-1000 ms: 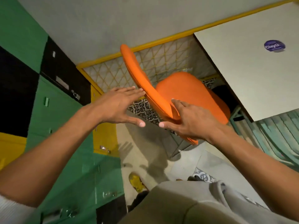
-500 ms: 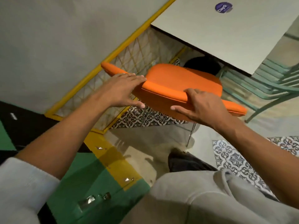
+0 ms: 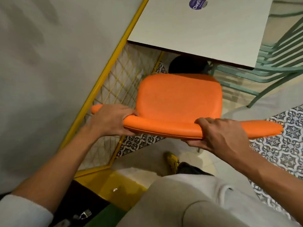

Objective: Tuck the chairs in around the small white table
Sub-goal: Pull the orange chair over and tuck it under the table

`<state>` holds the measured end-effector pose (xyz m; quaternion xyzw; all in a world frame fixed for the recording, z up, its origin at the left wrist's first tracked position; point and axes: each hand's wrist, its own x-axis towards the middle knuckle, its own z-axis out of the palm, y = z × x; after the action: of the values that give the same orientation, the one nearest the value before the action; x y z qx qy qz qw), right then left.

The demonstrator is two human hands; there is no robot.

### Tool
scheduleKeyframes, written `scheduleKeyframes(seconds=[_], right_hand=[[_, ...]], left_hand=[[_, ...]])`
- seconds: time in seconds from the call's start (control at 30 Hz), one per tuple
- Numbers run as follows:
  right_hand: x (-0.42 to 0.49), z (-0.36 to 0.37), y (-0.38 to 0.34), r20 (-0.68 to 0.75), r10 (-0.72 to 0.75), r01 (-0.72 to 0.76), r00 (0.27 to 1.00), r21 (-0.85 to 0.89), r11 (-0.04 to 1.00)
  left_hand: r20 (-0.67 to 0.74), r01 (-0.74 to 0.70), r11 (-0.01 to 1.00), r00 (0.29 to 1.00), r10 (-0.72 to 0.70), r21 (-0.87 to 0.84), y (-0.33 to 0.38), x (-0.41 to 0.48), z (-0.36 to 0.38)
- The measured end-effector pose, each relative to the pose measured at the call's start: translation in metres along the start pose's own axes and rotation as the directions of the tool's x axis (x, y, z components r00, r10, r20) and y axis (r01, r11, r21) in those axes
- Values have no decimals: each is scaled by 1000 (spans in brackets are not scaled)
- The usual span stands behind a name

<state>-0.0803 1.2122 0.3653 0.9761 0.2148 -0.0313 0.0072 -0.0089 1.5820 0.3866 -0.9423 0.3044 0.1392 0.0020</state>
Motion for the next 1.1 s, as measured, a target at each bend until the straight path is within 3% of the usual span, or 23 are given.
scheduleKeyframes(seconds=[0.1, 0.3, 0.8, 1.1], right_hand=[[10, -4, -21, 75, 22, -22, 997, -9, 1000], [40, 0, -59, 92, 78, -76, 993, -18, 997], [89, -2, -158, -32, 264, -265, 964, -28, 964], [97, 2, -164, -113, 284, -291, 952, -51, 955]], left_hand=[[-8, -50, 999, 999, 50, -3, -29, 1, 3], [9, -75, 995, 997, 75, 65, -81, 2, 4], [-252, -167, 985, 953, 170, 33, -189, -18, 17], [-275, -193, 973, 936, 221, 124, -201, -8, 14]])
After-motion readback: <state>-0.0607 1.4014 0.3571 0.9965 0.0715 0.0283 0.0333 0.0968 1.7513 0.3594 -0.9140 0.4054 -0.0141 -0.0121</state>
